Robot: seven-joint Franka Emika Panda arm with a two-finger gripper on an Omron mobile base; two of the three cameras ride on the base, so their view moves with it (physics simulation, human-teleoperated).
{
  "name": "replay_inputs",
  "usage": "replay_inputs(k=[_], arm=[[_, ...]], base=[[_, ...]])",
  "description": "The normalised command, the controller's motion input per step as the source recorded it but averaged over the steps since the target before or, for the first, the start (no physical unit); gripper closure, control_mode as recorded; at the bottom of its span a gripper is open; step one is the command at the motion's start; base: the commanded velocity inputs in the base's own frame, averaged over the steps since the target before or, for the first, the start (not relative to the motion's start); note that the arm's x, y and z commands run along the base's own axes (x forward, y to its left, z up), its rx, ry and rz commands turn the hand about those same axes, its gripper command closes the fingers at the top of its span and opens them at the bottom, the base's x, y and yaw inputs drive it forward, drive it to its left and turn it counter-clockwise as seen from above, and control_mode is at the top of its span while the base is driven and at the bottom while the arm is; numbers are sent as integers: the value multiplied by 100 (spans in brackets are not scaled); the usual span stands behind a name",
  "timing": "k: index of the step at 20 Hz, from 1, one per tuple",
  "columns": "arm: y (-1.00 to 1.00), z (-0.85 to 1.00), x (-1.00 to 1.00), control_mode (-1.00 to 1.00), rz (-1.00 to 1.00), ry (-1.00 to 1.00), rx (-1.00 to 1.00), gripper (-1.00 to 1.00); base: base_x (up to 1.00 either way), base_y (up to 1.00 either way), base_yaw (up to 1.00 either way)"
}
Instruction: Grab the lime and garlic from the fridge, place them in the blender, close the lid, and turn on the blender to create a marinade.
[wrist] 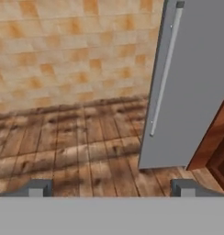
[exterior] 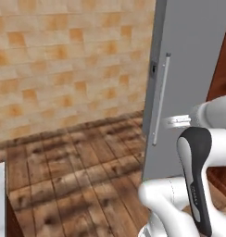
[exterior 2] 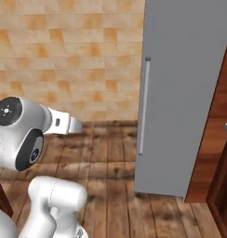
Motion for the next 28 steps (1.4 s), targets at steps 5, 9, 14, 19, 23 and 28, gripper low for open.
replay_inputs(k=[5,9,14,19,23,28], arm=[[0,0,0,100,0,0,0,-100],[0,0,0,100,0,0,0,-100],[0,0,0,100,0,0,0,-100],[0,0,0,100,0,0,0,-100],[0,0,0,100,0,0,0,-100],[0,0,0,100,0,0,0,-100]], base=[[100,32,-18],[100,41,-20],[100,64,-28],[100,88,-36],[99,100,-50],[86,88,-63]])
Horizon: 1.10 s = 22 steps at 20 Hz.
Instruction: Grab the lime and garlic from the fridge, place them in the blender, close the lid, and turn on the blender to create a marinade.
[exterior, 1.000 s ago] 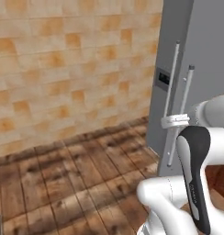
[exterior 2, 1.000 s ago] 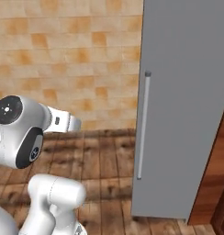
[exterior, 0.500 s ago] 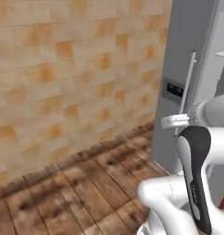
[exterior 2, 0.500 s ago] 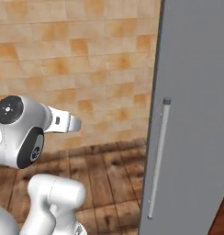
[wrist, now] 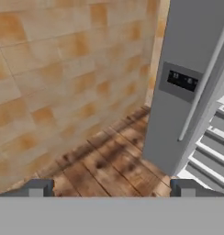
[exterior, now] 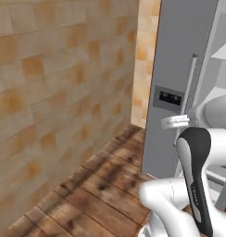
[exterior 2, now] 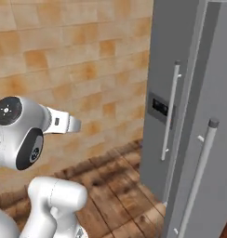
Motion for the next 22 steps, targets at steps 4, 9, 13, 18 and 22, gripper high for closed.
replay_inputs(k=[4,9,13,18,22], arm=[[0,0,0,100,0,0,0,-100],[0,0,0,100,0,0,0,-100],[0,0,0,100,0,0,0,-100],[0,0,0,100,0,0,0,-100],[0,0,0,100,0,0,0,-100]], base=[[78,67,-68],[72,35,-70],[76,19,-68],[77,23,-68],[74,64,-68]])
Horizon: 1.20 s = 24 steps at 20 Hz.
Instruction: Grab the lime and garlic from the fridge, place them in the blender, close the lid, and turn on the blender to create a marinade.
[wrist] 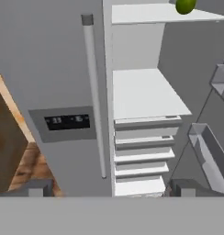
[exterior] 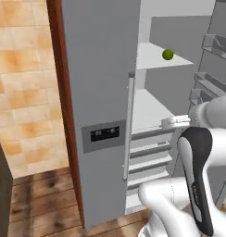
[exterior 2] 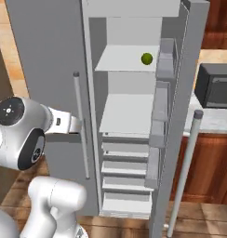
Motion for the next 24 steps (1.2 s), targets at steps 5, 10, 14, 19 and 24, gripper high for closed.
replay_inputs(k=[5,10,14,19,24], arm=[[0,0,0,100,0,0,0,-100],[0,0,0,100,0,0,0,-100],[0,0,0,100,0,0,0,-100],[0,0,0,100,0,0,0,-100],[0,0,0,100,0,0,0,-100]], base=[[77,48,-49],[81,-37,-9],[51,-54,6],[25,-47,18],[44,-18,21]])
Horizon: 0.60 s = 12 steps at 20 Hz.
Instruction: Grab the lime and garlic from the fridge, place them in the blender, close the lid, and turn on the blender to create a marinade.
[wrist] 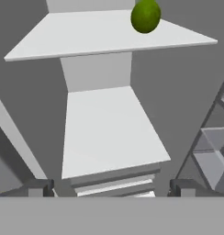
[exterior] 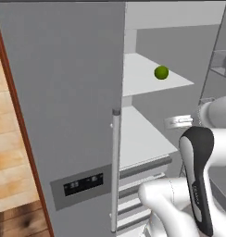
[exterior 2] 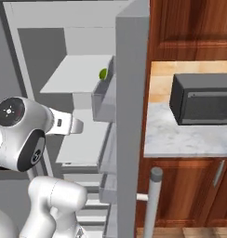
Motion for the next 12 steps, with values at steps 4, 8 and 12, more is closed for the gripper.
replay_inputs(k=[4,8,12], arm=[[0,0,0,100,0,0,0,-100],[0,0,0,100,0,0,0,-100],[0,0,0,100,0,0,0,-100]], base=[[59,-17,29],[41,-37,28],[35,-34,27]])
